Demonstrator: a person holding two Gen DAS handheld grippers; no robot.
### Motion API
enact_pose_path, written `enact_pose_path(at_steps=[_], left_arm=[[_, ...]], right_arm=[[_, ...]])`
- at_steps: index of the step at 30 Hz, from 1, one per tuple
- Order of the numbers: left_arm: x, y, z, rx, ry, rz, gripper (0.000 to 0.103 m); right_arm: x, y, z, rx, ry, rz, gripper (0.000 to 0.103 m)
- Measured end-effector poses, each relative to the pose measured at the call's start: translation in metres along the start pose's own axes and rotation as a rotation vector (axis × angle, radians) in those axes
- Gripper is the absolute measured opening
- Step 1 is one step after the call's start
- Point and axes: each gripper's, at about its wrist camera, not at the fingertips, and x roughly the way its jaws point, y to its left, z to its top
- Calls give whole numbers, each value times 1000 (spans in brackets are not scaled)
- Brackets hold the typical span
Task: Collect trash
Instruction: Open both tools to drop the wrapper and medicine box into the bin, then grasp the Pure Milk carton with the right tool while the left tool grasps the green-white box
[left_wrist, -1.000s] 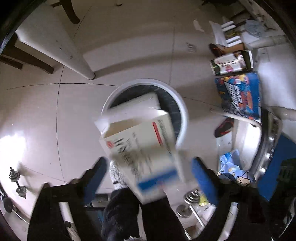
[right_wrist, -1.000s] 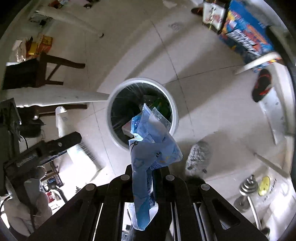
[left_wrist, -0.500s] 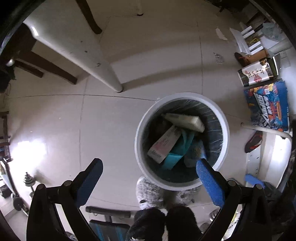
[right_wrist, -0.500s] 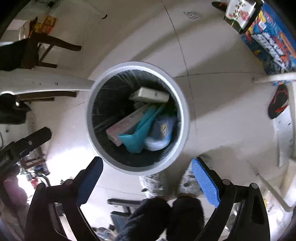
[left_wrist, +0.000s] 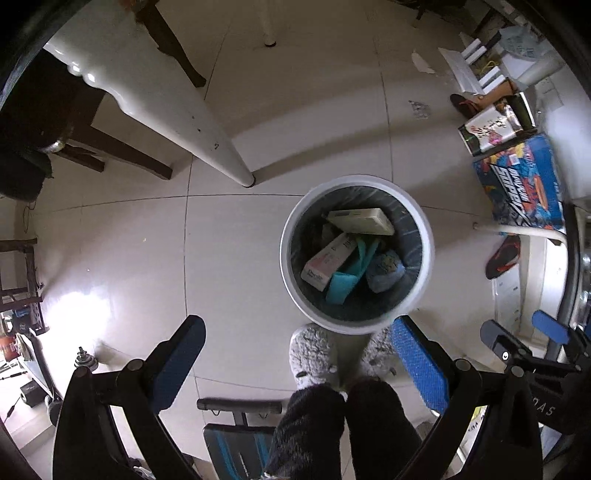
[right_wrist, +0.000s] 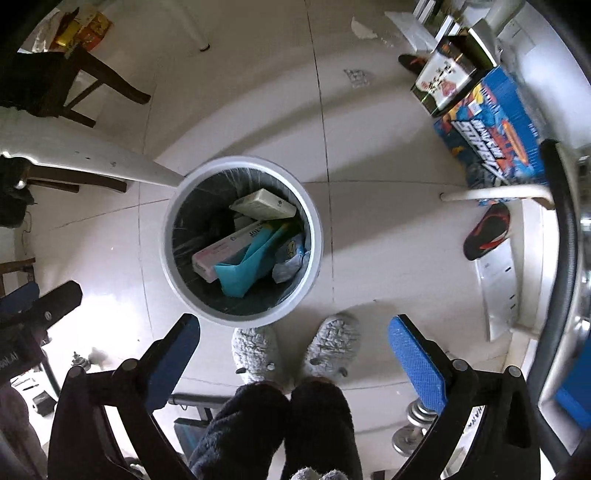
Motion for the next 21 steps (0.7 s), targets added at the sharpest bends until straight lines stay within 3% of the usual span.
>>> enact_pose_path(at_steps=[13, 21], left_arm=[[-143, 11, -40, 30, -28, -34, 103], [-233, 21, -62, 63, -102, -48, 103]], right_arm=[[-159, 12, -38, 13, -62, 5, 103], [-271, 33, -71, 14, -98, 26, 103]])
